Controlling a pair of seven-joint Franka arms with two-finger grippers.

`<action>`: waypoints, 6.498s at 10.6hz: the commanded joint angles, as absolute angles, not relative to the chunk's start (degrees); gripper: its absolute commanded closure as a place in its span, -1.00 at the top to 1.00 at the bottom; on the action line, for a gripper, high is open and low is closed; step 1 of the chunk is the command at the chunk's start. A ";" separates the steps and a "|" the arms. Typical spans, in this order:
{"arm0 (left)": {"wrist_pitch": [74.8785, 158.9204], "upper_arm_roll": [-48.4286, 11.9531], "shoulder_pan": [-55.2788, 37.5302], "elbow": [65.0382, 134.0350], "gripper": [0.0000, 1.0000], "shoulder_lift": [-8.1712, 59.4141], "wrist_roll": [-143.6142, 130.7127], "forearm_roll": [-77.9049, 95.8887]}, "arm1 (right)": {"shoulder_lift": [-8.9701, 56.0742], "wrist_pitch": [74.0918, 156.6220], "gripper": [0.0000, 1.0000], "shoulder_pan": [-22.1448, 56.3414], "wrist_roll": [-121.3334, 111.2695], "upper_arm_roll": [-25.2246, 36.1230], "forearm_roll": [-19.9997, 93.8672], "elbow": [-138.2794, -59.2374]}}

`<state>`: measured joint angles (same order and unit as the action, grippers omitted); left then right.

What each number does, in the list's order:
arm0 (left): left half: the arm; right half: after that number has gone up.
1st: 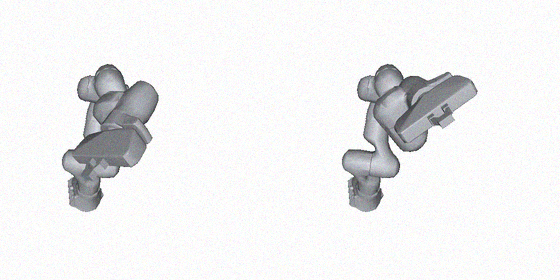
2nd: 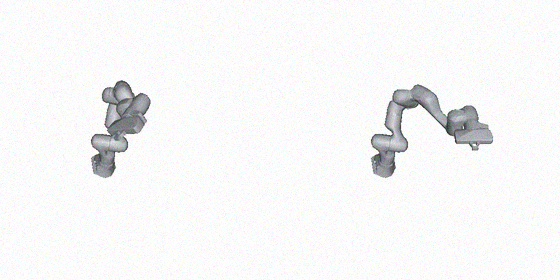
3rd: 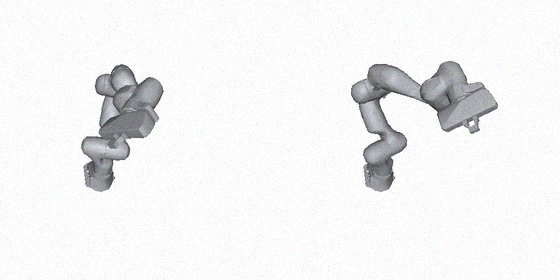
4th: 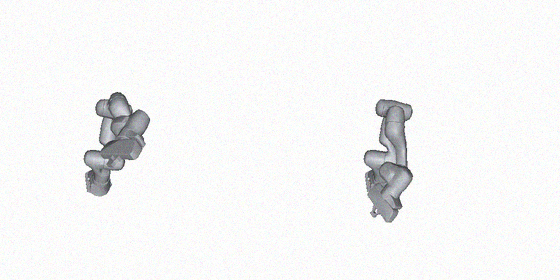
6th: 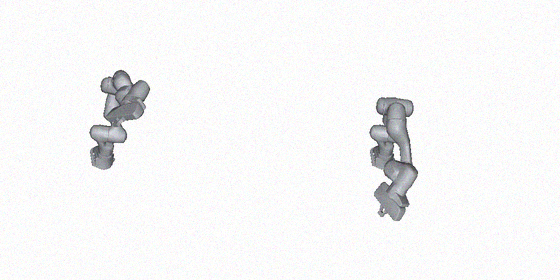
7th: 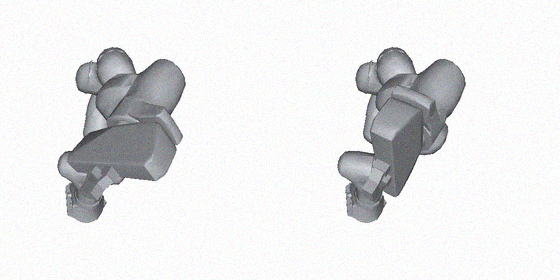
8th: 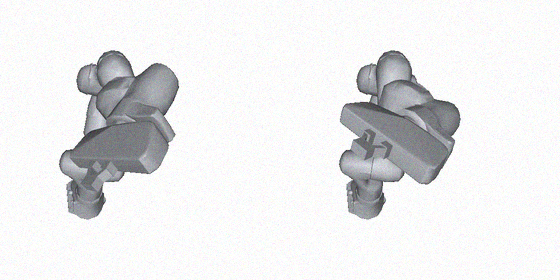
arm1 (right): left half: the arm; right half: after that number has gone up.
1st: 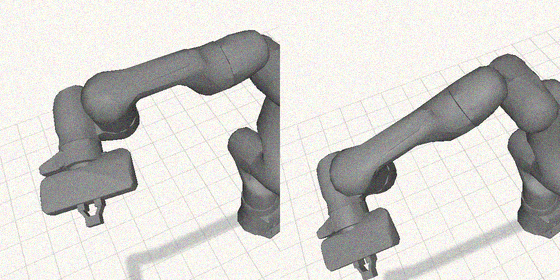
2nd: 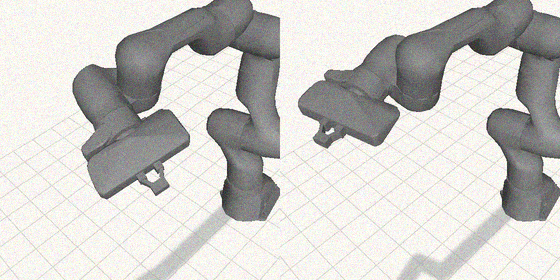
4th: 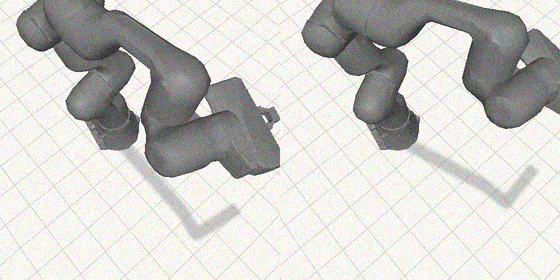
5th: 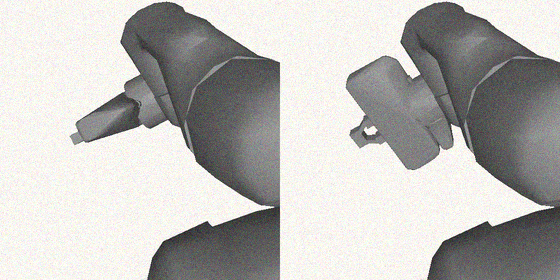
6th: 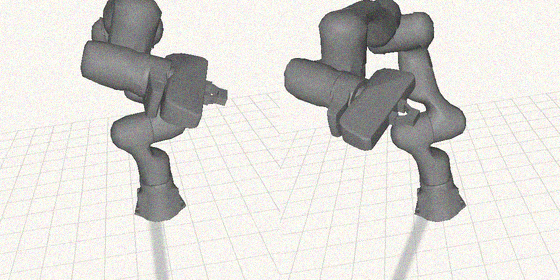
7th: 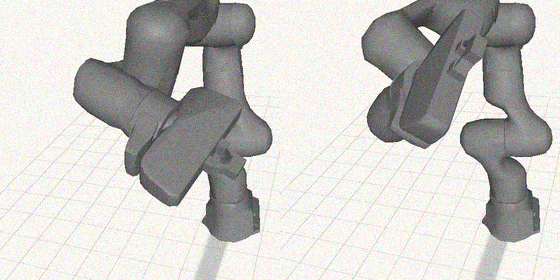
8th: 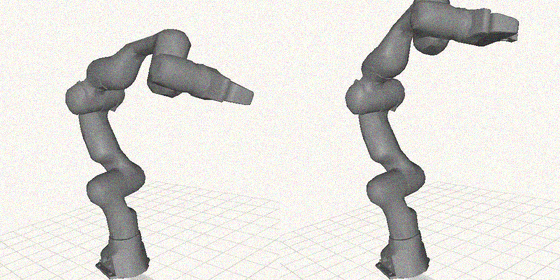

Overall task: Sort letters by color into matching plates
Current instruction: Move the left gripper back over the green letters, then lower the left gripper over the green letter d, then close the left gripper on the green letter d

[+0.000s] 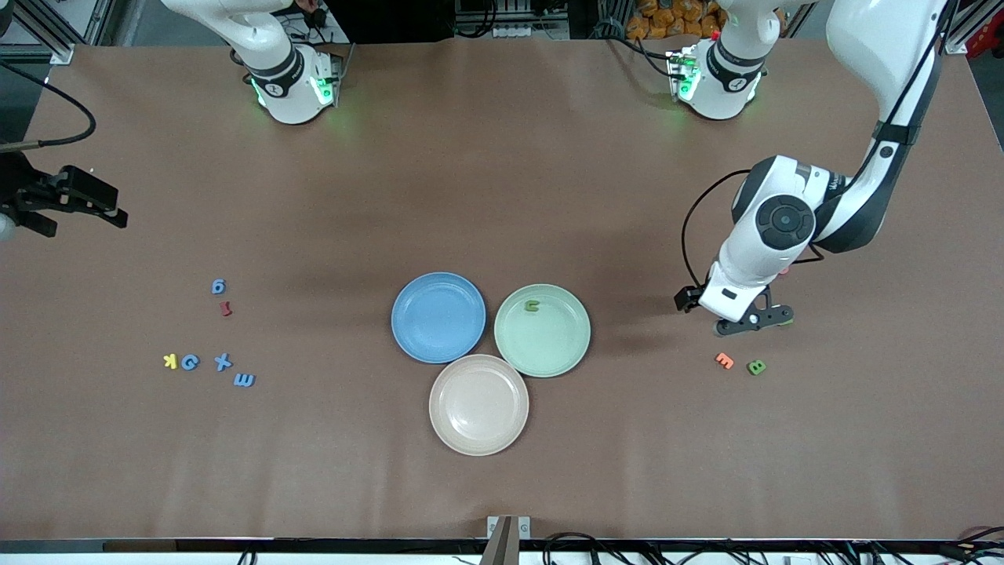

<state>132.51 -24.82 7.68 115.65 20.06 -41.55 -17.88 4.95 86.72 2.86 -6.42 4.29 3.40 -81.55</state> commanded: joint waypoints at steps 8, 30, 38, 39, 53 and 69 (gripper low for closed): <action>131.92 -25.31 8.17 114.97 1.00 19.07 -58.19 -16.70 | 4.66 88.33 1.00 3.16 -2.11 4.66 3.08 -82.79; 129.29 -22.68 7.38 107.67 1.00 26.80 -91.12 -17.23 | 4.48 87.36 1.00 2.90 -2.81 4.66 3.43 -82.71; 149.04 -22.85 12.39 126.72 1.00 22.59 -92.37 -17.14 | 5.36 84.29 1.00 1.84 -2.90 6.59 3.51 -81.83; 152.11 -22.94 13.87 129.26 1.00 22.07 -92.37 -17.14 | 5.71 84.20 1.00 2.28 -2.81 6.50 3.34 -81.39; 153.98 -22.41 15.91 129.37 1.00 26.98 -97.73 -21.27 | 7.21 79.81 1.00 2.20 -6.68 8.79 3.08 -78.67; 154.95 -22.50 13.37 126.84 -1.00 24.79 -101.43 -21.44 | 7.12 85.87 1.00 2.99 -6.77 8.35 2.55 -79.45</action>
